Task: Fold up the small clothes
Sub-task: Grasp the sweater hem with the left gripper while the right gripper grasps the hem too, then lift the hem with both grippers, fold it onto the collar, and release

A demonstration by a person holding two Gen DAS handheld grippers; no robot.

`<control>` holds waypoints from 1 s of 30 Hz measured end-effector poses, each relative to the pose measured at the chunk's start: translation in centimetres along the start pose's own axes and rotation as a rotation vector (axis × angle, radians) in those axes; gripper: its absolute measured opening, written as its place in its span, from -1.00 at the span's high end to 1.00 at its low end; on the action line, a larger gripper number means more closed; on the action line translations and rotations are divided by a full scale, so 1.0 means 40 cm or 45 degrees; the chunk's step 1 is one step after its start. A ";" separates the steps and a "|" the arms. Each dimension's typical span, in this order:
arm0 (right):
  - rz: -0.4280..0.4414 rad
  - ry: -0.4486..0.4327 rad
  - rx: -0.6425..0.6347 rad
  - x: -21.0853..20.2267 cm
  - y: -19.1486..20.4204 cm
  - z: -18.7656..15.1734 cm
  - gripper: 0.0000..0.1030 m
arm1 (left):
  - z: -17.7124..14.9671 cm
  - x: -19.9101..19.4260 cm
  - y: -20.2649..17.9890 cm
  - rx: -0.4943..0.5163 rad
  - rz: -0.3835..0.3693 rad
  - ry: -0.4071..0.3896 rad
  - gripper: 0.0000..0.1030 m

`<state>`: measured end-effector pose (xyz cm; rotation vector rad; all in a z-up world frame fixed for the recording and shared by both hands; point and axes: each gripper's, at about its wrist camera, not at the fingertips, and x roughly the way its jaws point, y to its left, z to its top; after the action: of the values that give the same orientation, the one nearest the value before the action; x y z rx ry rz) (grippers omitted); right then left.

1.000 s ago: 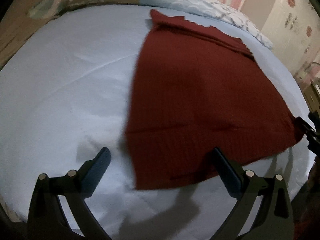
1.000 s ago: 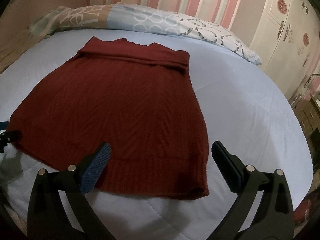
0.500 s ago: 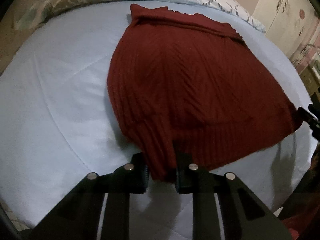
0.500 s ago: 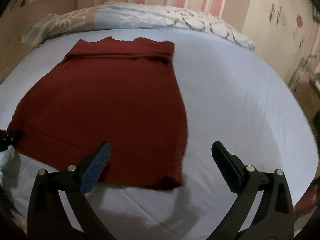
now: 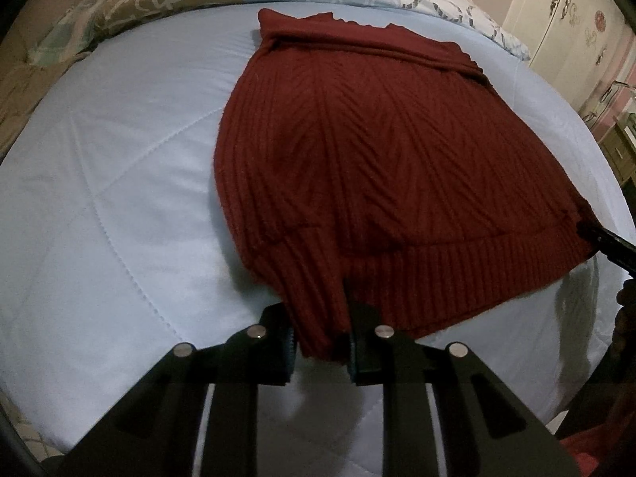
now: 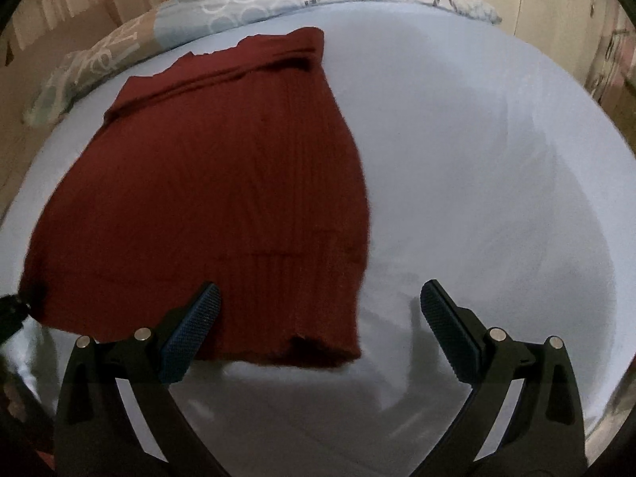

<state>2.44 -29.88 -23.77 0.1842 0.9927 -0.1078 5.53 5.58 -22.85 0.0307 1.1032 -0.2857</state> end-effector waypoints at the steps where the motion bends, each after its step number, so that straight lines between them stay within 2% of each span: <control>1: 0.015 0.003 0.006 0.002 0.001 0.001 -0.90 | 0.000 0.001 0.000 0.003 0.003 0.001 0.61; 4: 0.044 0.035 0.006 0.013 0.014 0.002 -0.66 | 0.003 0.001 -0.005 0.003 0.010 0.002 0.61; 6: 0.065 0.066 0.014 0.023 0.015 0.000 -0.41 | 0.004 0.002 -0.007 0.001 0.012 0.004 0.61; 7: 0.067 0.072 0.012 0.026 0.017 0.000 -0.37 | 0.005 0.003 -0.007 0.001 0.013 0.005 0.61; 8: 0.073 0.072 0.002 0.027 0.021 -0.001 -0.21 | 0.004 0.003 -0.007 0.001 0.014 0.005 0.61; 9: 0.084 0.073 -0.008 0.028 0.025 -0.001 0.04 | 0.004 0.002 -0.007 -0.001 0.013 0.006 0.61; 10: 0.093 0.076 -0.017 0.029 0.028 -0.001 0.19 | 0.005 0.002 -0.006 -0.003 0.011 0.005 0.61; 11: 0.108 0.079 -0.025 0.029 0.030 -0.001 0.45 | 0.004 0.001 -0.006 -0.005 0.010 0.004 0.61; 12: 0.132 0.082 -0.024 0.028 0.030 0.000 0.63 | 0.004 0.001 -0.005 -0.006 0.009 0.004 0.61; 19: 0.141 0.023 -0.039 -0.006 0.022 -0.001 0.70 | 0.001 -0.009 -0.016 0.006 0.069 -0.023 0.70; 30: 0.133 -0.039 -0.081 -0.031 0.030 0.002 0.72 | -0.005 -0.026 -0.009 -0.023 0.061 -0.095 0.73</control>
<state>2.03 -28.73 -22.55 0.1750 0.9526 0.0163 4.86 5.48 -21.98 0.0303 1.0294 -0.2321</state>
